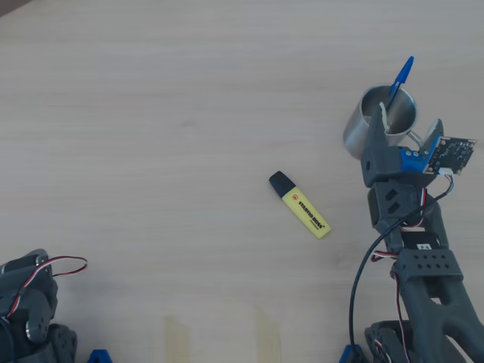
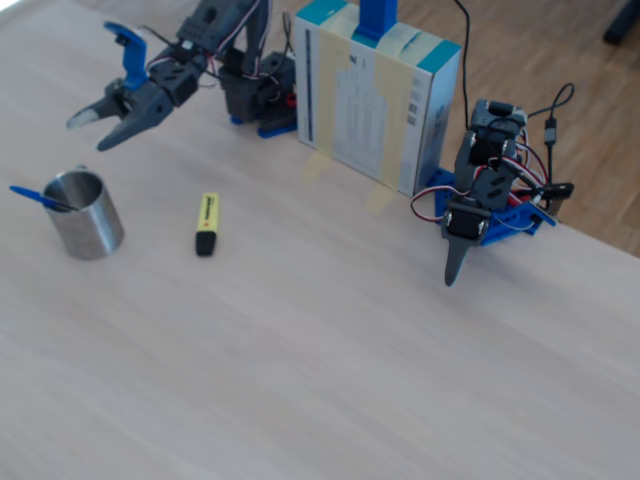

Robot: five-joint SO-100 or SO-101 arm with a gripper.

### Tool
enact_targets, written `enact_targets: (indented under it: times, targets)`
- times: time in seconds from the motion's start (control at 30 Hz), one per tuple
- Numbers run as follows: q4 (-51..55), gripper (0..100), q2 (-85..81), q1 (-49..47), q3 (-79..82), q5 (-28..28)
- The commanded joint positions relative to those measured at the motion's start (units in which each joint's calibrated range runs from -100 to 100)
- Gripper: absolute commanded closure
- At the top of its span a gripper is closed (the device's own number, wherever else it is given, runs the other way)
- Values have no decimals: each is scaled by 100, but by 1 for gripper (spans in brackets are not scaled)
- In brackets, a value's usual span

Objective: Grab the blue pen and put it in the silver cup.

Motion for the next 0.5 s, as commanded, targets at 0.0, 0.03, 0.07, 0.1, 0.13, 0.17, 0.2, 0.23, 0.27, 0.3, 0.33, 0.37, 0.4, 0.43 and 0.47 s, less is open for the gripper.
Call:
enact_targets:
  times: [0.0, 0.03, 0.07, 0.1, 0.13, 0.17, 0.2, 0.23, 0.27, 0.3, 0.33, 0.37, 0.4, 0.43, 0.47]
  targets:
    - [496, 61, -577, 3, -10, 44]
    - [642, 61, -710, 3, 0, 49]
    - [771, 61, -851, 3, 45, 49]
    - [882, 61, -992, 3, 99, 49]
    - [977, 61, -1142, 3, 163, 49]
    - [1054, 61, -1292, 3, 244, 49]
    - [1131, 61, -1441, 3, 344, 49]
    - [1183, 61, -1574, 3, 444, 49]
    - [1243, 61, -1715, 3, 553, 44]
    - [1294, 61, -1848, 3, 662, 39]
    - [1337, 61, -1973, 3, 752, 44]
    - [1372, 61, -2106, 12, 852, 49]
    - [1414, 61, -2231, 29, 952, 49]
    - [1449, 61, -2356, 47, 1061, 55]
    - [1483, 61, -2489, 55, 1151, 55]
